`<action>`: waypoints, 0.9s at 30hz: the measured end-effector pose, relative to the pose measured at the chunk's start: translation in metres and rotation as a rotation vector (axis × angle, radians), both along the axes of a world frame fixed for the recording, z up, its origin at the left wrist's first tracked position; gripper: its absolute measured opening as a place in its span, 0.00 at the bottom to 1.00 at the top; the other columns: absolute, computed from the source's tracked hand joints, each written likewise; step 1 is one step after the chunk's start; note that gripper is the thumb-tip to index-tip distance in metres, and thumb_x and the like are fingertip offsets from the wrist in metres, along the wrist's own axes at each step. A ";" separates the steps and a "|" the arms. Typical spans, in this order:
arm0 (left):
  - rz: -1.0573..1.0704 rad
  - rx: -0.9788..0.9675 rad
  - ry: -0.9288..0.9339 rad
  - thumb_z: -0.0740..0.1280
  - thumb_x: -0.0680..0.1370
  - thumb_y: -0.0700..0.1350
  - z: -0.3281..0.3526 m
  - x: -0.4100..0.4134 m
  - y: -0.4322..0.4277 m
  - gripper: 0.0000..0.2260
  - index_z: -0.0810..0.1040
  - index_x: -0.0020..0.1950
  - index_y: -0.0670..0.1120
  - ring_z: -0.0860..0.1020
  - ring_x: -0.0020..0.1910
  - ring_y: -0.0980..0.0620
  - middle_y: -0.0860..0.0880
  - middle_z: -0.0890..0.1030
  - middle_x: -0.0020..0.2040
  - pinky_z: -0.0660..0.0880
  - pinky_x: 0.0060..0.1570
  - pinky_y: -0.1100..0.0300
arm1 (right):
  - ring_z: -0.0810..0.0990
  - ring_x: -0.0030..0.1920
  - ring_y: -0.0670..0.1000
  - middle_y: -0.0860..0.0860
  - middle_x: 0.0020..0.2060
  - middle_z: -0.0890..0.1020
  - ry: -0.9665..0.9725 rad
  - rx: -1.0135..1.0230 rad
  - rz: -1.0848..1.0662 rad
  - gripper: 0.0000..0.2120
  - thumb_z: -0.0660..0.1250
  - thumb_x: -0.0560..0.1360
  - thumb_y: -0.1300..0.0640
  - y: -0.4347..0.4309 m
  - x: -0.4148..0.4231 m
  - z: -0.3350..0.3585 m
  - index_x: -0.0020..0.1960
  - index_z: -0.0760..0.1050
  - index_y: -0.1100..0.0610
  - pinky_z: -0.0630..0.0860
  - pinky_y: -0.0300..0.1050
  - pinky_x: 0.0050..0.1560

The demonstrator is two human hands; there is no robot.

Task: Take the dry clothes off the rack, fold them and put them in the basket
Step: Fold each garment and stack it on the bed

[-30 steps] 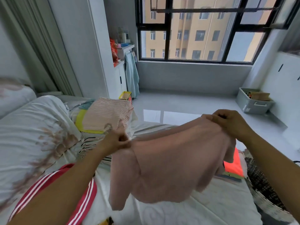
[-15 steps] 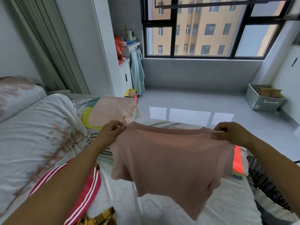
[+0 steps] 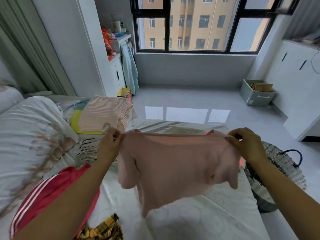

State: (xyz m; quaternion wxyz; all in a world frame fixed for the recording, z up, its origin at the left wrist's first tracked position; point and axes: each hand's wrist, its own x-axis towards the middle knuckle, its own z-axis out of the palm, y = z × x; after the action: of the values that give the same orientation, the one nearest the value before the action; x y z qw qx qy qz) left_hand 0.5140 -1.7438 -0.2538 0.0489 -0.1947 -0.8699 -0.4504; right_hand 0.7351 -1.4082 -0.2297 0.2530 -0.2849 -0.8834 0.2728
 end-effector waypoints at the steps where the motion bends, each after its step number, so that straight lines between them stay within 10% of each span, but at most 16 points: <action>1: 0.012 0.029 -0.057 0.64 0.78 0.41 -0.005 0.004 0.005 0.05 0.71 0.44 0.41 0.71 0.39 0.47 0.42 0.74 0.39 0.60 0.35 0.56 | 0.74 0.42 0.51 0.52 0.40 0.75 -0.060 0.020 -0.023 0.02 0.70 0.72 0.62 -0.001 0.003 0.000 0.44 0.80 0.61 0.65 0.35 0.42; 13: -0.059 0.024 0.094 0.65 0.78 0.40 0.002 0.063 -0.010 0.04 0.77 0.47 0.40 0.72 0.35 0.52 0.47 0.76 0.36 0.65 0.34 0.73 | 0.72 0.35 0.50 0.52 0.34 0.77 0.081 -0.294 -0.005 0.08 0.68 0.75 0.54 -0.022 0.083 -0.028 0.38 0.73 0.54 0.65 0.44 0.34; 27: -0.040 0.222 -0.095 0.70 0.74 0.38 0.019 0.193 -0.059 0.08 0.79 0.38 0.51 0.72 0.28 0.66 0.57 0.78 0.28 0.67 0.30 0.75 | 0.73 0.27 0.37 0.47 0.29 0.77 0.140 -0.451 0.169 0.06 0.70 0.72 0.62 -0.028 0.209 -0.004 0.38 0.78 0.53 0.66 0.25 0.28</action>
State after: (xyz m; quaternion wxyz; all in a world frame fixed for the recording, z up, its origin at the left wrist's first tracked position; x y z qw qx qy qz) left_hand 0.7074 -1.8023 -0.2344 0.0198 -0.1838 -0.8119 -0.5538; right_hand 0.9439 -1.4366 -0.2338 0.2202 -0.2396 -0.8012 0.5022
